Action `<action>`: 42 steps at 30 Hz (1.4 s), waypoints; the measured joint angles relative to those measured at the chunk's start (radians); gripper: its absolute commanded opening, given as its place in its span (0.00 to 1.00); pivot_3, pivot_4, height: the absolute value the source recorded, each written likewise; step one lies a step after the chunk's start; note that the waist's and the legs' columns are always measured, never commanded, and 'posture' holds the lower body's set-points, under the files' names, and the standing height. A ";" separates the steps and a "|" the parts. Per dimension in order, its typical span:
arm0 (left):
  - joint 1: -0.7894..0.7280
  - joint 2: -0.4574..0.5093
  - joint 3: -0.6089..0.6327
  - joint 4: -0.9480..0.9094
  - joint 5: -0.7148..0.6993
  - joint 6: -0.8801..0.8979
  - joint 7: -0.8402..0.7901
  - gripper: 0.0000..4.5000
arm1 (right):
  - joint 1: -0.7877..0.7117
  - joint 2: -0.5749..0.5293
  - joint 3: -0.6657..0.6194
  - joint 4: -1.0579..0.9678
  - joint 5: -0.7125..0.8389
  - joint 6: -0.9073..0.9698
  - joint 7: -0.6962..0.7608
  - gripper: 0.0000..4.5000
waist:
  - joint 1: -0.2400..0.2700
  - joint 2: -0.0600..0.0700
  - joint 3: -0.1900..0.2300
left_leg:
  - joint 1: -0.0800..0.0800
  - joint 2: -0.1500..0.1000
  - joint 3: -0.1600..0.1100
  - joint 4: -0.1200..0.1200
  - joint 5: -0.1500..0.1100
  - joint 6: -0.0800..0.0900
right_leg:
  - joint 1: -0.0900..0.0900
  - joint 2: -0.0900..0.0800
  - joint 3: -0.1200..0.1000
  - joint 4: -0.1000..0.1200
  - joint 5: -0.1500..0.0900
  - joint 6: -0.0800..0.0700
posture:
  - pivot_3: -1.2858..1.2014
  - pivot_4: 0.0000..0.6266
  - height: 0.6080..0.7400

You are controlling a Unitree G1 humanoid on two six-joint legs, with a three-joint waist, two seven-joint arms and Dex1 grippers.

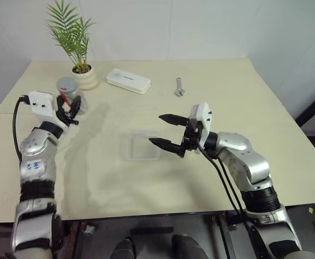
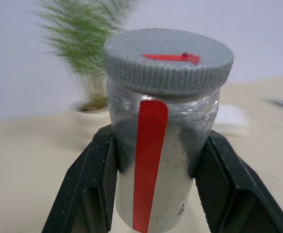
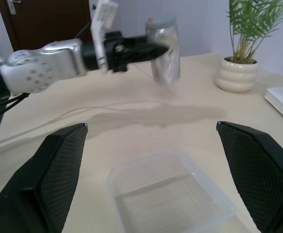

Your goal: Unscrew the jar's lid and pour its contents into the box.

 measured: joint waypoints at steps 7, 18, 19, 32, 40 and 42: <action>0.057 0.199 -0.029 -0.436 -0.287 0.411 -0.295 0.41 | -0.201 0.011 0.014 -0.026 0.057 0.163 -0.007 1.00 | -0.012 0.002 0.001 | 0.002 0.002 0.001 0.001 0.001 0.000 | -0.003 0.002 0.001 0.005 -0.002 -0.005 | 0.52 0.24 1.00; 0.074 0.095 -0.109 -0.565 -0.369 0.533 -0.345 0.41 | -0.310 0.128 0.039 0.013 0.079 0.288 -0.097 1.00 | -0.009 0.002 0.001 | -0.002 0.002 0.001 0.001 0.000 0.000 | -0.007 0.002 0.001 0.006 -0.002 -0.005 | 0.52 0.24 1.00; 0.074 0.090 -0.114 -0.568 -0.369 0.534 -0.346 0.41 | -0.315 0.135 0.039 0.017 0.078 0.292 -0.105 1.00 | -0.009 0.002 0.001 | -0.002 0.002 0.001 0.001 0.000 0.000 | -0.007 0.002 0.001 0.006 -0.002 -0.005 | 0.52 0.24 1.00; 0.077 0.088 -0.127 -0.584 -0.350 0.534 -0.368 0.41 | -0.335 0.154 0.042 0.033 0.094 0.322 -0.124 0.71 | -0.010 0.002 0.001 | -0.002 0.002 0.001 0.001 0.000 0.000 | -0.007 0.003 0.001 0.006 -0.002 -0.005 | 0.52 0.24 1.00; 0.075 0.094 -0.130 -0.582 -0.349 0.536 -0.400 0.41 | -0.324 0.136 0.047 0.015 0.109 0.329 -0.091 0.57 | -0.009 0.002 0.001 | -0.002 0.002 0.001 0.001 0.000 0.000 | -0.007 0.003 0.001 0.006 -0.002 -0.005 | 0.52 0.24 1.00; 0.066 0.112 -0.136 -0.576 -0.356 0.544 -0.453 0.41 | -0.326 0.111 0.056 0.026 0.121 0.311 -0.023 0.57 | -0.009 0.002 0.001 | -0.002 0.002 0.001 0.001 0.000 0.000 | -0.007 0.003 0.001 0.006 -0.002 -0.005 | 0.52 0.24 1.00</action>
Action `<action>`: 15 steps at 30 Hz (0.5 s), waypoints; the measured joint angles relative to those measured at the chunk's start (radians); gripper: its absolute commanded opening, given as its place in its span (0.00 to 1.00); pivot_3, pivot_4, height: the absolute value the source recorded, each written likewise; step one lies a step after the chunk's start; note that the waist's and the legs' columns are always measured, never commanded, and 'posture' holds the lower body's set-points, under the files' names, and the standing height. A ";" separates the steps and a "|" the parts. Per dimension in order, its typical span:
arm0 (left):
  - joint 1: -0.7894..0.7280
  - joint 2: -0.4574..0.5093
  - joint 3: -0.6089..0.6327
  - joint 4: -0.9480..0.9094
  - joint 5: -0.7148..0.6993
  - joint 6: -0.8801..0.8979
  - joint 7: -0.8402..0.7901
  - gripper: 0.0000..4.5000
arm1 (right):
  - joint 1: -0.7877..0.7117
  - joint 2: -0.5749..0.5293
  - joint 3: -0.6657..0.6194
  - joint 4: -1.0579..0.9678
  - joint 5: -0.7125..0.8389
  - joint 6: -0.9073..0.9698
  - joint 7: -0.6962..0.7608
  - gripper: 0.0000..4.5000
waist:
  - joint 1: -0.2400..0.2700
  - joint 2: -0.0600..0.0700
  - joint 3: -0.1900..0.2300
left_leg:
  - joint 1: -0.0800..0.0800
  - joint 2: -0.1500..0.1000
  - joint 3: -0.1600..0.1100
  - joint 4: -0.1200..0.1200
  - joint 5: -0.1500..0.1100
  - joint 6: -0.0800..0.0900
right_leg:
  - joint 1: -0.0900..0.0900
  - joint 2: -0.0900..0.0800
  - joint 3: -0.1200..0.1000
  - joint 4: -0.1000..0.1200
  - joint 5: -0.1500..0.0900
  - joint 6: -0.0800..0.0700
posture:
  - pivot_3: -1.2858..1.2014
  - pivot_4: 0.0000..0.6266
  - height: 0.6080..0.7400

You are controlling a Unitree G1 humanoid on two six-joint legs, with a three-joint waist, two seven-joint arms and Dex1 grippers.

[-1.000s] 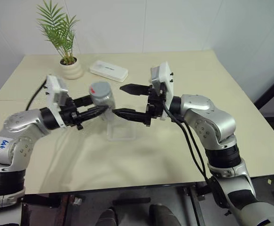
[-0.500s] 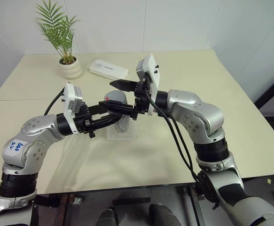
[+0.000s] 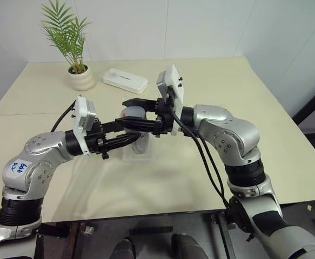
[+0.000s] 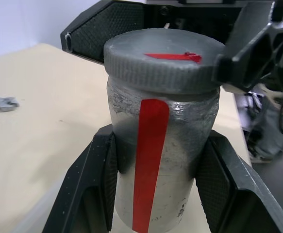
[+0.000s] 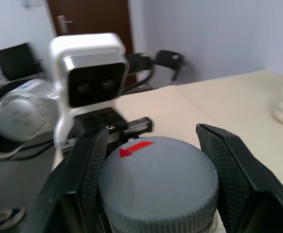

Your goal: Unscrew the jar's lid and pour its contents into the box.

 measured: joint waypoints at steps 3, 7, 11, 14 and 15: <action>-0.035 0.045 -0.024 0.019 -0.013 0.014 -0.128 0.41 | -0.038 -0.060 0.031 0.061 0.026 -0.058 0.197 0.57 | -0.001 0.000 0.000 | 0.000 0.000 0.000 0.000 0.000 0.000 | 0.000 0.000 0.000 -0.001 0.000 0.000 | 0.52 0.24 1.00; -0.062 0.112 -0.075 0.039 -0.008 0.008 -0.279 0.41 | -0.114 -0.104 0.111 0.171 0.023 -0.124 0.441 0.57 | -0.007 0.000 0.000 | 0.001 0.001 0.000 -0.001 0.000 0.000 | 0.000 0.001 0.000 0.000 0.000 0.000 | 0.52 0.24 1.00; -0.083 0.087 -0.092 0.079 -0.006 -0.021 -0.313 0.41 | -0.184 -0.106 0.141 0.293 -0.004 -0.204 0.577 0.57 | -0.002 0.000 0.000 | 0.000 0.001 0.000 0.000 0.000 0.000 | 0.000 0.002 0.000 0.000 0.000 0.000 | 0.52 0.24 1.00; -0.088 0.062 -0.089 0.089 -0.005 -0.035 -0.305 0.41 | -0.210 -0.106 0.141 0.338 -0.008 -0.225 0.615 0.57 | -0.001 0.000 0.000 | 0.000 0.001 0.000 0.000 -0.001 0.000 | 0.000 0.002 0.000 0.000 0.000 0.000 | 0.52 0.24 1.00; -0.087 0.056 -0.088 0.089 -0.005 -0.036 -0.302 0.41 | -0.212 -0.106 0.140 0.343 -0.008 -0.227 0.620 0.65 | -0.001 0.000 0.000 | 0.000 0.001 0.000 0.000 -0.001 0.000 | 0.000 0.002 0.000 0.000 0.000 0.000 | 0.52 0.24 1.00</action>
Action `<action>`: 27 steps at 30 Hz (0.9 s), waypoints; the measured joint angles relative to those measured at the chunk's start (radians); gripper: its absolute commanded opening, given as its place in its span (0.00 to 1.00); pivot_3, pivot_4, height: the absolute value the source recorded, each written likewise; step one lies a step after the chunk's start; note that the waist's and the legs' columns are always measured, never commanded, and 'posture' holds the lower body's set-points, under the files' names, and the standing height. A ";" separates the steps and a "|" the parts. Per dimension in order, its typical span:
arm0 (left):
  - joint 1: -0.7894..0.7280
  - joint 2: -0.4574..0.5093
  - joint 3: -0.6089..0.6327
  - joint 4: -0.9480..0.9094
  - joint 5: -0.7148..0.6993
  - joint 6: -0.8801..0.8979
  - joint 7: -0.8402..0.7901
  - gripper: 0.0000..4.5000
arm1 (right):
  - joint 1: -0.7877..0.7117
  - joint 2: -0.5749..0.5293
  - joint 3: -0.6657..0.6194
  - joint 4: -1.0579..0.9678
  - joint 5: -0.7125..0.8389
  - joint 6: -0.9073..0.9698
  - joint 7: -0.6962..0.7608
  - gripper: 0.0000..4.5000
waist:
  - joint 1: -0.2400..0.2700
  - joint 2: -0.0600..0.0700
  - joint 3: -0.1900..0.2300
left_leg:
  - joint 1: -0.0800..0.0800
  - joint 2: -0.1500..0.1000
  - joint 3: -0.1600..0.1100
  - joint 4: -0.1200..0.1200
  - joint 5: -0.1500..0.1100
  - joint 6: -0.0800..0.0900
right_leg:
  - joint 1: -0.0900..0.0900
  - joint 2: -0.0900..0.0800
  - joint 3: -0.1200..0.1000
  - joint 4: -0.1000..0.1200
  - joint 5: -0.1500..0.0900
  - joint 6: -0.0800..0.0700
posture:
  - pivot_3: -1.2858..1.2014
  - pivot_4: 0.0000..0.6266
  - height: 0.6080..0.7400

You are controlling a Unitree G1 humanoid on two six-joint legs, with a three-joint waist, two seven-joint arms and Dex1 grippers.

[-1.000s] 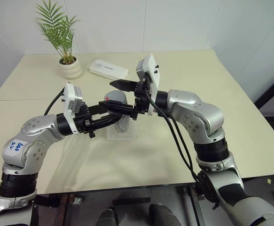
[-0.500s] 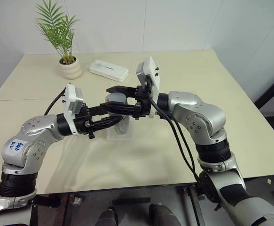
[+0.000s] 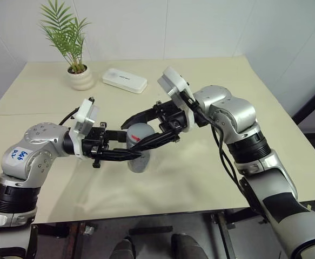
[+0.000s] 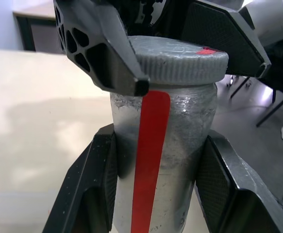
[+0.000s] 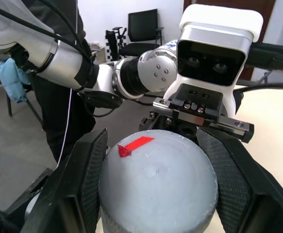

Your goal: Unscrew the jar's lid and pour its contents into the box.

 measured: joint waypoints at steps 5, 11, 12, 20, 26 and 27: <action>0.060 -0.020 0.024 -0.002 -0.005 0.001 0.011 0.41 | 0.001 -0.029 -0.054 0.005 -0.004 -0.007 -0.006 1.00 | 0.001 0.000 0.000 | -0.001 0.000 0.000 0.000 0.000 0.000 | -0.001 0.000 0.000 0.001 0.000 0.000 | 0.52 0.24 1.00; 0.104 -0.030 0.093 -0.016 -0.007 -0.007 0.060 0.41 | 0.008 -0.011 -0.143 -0.004 0.004 0.027 -0.121 1.00 | -0.003 0.000 0.000 | 0.001 0.000 0.000 0.001 0.000 0.000 | -0.001 0.000 0.001 0.004 -0.001 -0.001 | 0.52 0.24 1.00; 0.118 -0.034 0.102 -0.016 -0.006 -0.011 0.070 0.41 | 0.010 -0.009 -0.151 -0.008 0.002 0.030 -0.147 1.00 | -0.001 0.000 0.000 | 0.001 0.000 0.000 0.001 0.000 0.000 | -0.001 0.000 0.001 0.004 -0.001 -0.001 | 0.52 0.24 1.00; 0.143 -0.118 0.135 -0.018 -0.002 -0.054 0.184 0.41 | 0.078 0.029 -0.153 -0.146 -0.005 0.101 -0.299 1.00 | 0.001 0.000 0.000 | 0.000 0.000 0.000 0.002 0.000 0.000 | -0.001 0.000 0.001 0.005 -0.001 -0.001 | 0.52 0.24 1.00; 0.147 -0.146 0.134 -0.032 -0.002 -0.071 0.220 0.41 | 0.097 0.089 -0.098 -0.211 -0.010 0.151 -0.390 1.00 | 0.001 0.000 0.000 | 0.001 0.000 0.000 0.003 0.000 0.000 | -0.001 0.000 0.001 0.006 -0.001 -0.001 | 0.52 0.24 1.00; 0.147 -0.150 0.134 -0.034 -0.003 -0.073 0.221 0.41 | 0.096 0.093 -0.094 -0.209 -0.016 0.150 -0.394 1.00 | 0.002 0.000 0.000 | 0.000 0.000 0.000 0.003 0.000 0.000 | -0.001 0.000 0.001 0.006 -0.001 -0.001 | 0.52 0.24 1.00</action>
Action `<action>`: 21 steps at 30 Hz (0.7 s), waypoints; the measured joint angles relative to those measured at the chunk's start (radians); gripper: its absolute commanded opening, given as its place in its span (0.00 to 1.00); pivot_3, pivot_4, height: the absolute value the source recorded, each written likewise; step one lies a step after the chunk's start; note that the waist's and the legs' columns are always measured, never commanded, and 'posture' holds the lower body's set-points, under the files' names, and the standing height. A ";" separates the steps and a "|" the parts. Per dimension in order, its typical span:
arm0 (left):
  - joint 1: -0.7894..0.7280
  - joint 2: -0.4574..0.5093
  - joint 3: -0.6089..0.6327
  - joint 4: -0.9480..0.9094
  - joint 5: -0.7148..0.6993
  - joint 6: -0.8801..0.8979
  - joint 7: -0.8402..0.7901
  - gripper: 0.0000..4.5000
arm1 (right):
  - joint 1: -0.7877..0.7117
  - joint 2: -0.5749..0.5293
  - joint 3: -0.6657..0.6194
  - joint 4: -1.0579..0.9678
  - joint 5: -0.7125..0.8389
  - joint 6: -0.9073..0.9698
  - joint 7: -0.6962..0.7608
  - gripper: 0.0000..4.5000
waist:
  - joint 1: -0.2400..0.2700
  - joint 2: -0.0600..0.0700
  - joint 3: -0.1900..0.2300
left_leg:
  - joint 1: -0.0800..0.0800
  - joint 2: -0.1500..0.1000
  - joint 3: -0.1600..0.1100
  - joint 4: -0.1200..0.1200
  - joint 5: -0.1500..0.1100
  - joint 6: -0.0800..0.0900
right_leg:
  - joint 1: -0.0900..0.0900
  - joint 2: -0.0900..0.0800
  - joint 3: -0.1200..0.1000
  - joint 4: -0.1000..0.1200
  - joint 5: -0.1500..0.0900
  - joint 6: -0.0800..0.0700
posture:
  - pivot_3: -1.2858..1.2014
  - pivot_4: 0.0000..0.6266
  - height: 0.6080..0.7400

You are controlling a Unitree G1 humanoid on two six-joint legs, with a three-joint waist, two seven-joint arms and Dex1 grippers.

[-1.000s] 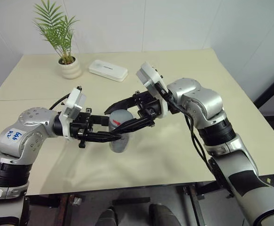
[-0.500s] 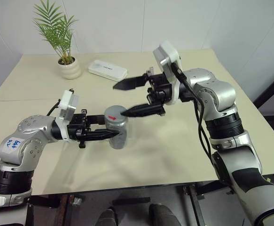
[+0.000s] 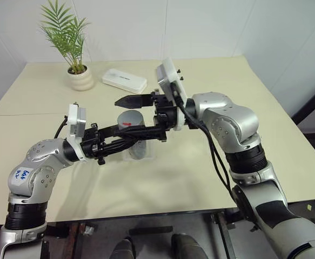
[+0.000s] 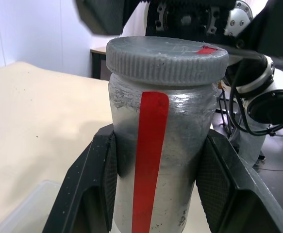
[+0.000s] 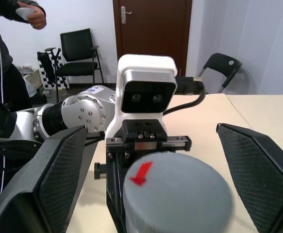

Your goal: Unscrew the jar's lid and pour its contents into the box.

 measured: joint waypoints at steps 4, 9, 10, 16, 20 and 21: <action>0.000 -0.015 -0.001 -0.023 -0.008 0.000 0.006 0.41 | -0.039 0.013 -0.001 0.068 -0.026 -0.019 -0.019 1.00 | 0.000 0.000 0.000 | 0.000 0.000 0.000 0.000 0.000 0.000 | 0.000 0.000 0.000 0.000 0.000 0.000 | 0.52 0.24 1.00; 0.001 -0.015 0.000 -0.025 -0.018 0.010 0.020 0.41 | -0.056 0.021 -0.001 0.130 -0.033 -0.061 0.010 1.00 | -0.003 0.000 0.000 | 0.000 0.000 0.000 0.000 0.000 0.000 | 0.000 0.000 0.000 0.000 0.000 0.000 | 0.52 0.24 1.00; 0.002 -0.015 0.003 -0.026 -0.022 0.011 0.024 0.41 | -0.063 0.023 -0.001 0.142 -0.034 -0.069 0.015 1.00 | -0.003 0.000 0.000 | 0.000 0.000 0.000 0.000 0.000 0.000 | 0.000 0.000 0.000 0.000 0.000 0.000 | 0.52 0.24 1.00; 0.025 -0.002 0.028 -0.027 -0.035 0.032 0.037 0.41 | -0.088 0.011 0.001 0.227 -0.055 -0.151 0.088 1.00 | -0.001 0.000 0.000 | 0.000 0.000 0.000 0.000 0.000 0.000 | 0.000 0.000 0.000 0.000 0.000 0.000 | 0.52 0.24 1.00; 0.031 0.005 0.038 -0.027 -0.036 0.040 0.042 0.41 | -0.094 -0.048 -0.010 0.279 -0.054 -0.210 0.165 1.00 | 0.000 0.000 0.000 | 0.000 0.000 0.000 0.000 0.000 0.000 | 0.000 0.000 0.000 -0.001 0.000 0.000 | 0.52 0.24 1.00; 0.033 0.008 0.039 -0.027 -0.036 0.040 0.041 0.41 | -0.095 -0.062 -0.023 0.300 -0.054 -0.219 0.181 1.00 | 0.000 0.000 0.000 | 0.000 0.000 0.000 0.000 0.000 0.000 | 0.000 0.000 0.000 -0.001 0.000 0.000 | 0.52 0.24 1.00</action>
